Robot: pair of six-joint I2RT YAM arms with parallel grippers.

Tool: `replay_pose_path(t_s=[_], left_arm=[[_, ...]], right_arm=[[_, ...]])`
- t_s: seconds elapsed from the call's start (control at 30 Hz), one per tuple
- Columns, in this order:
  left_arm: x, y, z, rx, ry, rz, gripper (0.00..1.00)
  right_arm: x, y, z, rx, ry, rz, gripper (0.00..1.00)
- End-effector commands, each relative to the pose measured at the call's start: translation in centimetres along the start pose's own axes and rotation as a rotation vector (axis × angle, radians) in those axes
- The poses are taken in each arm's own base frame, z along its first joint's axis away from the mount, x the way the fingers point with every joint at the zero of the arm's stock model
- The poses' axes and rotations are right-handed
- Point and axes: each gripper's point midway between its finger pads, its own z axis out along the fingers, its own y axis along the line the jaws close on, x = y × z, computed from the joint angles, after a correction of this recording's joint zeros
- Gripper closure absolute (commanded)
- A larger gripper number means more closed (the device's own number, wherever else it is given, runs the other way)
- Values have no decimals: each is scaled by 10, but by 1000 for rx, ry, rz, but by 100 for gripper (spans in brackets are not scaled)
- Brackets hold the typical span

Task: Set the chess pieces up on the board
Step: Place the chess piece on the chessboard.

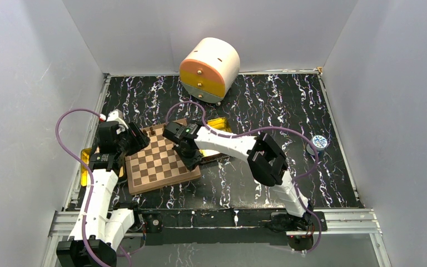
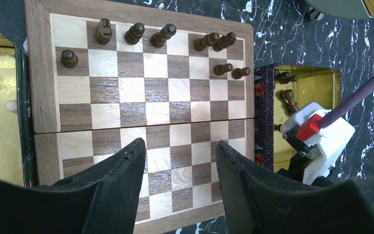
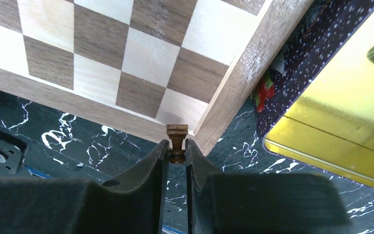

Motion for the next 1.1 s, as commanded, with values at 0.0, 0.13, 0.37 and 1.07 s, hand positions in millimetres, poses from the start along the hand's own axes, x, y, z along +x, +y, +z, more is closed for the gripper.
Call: replay_pose_path(t_s=[0.0, 0.13, 0.37, 1.07], left_arm=[[-4, 0, -4, -3, -17, 18, 47], [-4, 1, -4, -4, -13, 26, 47], [-2, -2, -6, 18, -4, 41, 47], [48, -47, -9, 119, 312, 167, 51]], right_arm=[[-14, 3, -10, 10, -33, -24, 72], [-19, 6, -10, 5, -47, -27, 69], [-28, 6, -12, 13, -71, -33, 69], [-48, -81, -95, -57, -423, 82, 62]])
